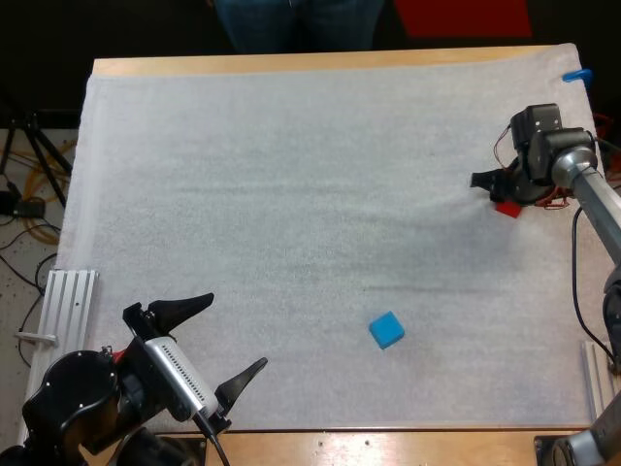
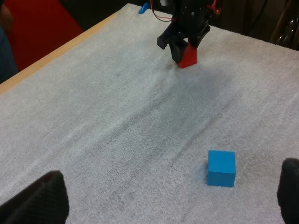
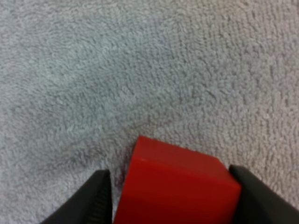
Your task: Stack red cube on blue cube
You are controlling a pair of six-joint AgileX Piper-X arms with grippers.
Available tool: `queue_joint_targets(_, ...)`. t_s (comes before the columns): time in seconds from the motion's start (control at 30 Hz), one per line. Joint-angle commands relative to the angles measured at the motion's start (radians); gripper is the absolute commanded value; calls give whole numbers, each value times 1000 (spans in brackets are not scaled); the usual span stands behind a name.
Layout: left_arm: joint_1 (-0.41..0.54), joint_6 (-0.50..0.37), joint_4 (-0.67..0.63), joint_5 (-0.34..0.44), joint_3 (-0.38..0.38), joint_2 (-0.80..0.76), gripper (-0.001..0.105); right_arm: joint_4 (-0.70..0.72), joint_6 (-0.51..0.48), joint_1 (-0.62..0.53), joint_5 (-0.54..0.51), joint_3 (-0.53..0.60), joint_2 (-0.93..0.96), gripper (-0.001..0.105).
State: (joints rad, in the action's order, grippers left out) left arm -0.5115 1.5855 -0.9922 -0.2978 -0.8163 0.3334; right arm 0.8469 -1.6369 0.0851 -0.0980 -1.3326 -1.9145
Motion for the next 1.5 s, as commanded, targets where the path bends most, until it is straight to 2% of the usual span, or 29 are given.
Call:
queue_joint_targets(0.0,-4,9,11,-5,-7,3,87,9,3,1,8,-9,4,25)
queue_joint_targets(0.27,-4,9,11,-5,-7,3,87,13,-12,1,8,-44,20,23)
queue_joint_targets(0.57,-4,9,11,-5,-7,3,87,26,-54,1,8,-92,148,23)
queue_joint_targets(0.73,-4,9,11,-5,-7,3,87,114,-136,15,28,-92,251,23)
queue_joint_targets(0.9,-4,9,11,-5,-7,3,87,201,-200,85,8,-92,345,23)
queue_joint_targets(1.17,-4,9,4,-5,-7,3,87,328,-148,230,-5,-92,460,23)
queue_joint_targets(1.47,-4,9,-60,-5,-7,3,87,391,3,428,-5,-39,578,23)
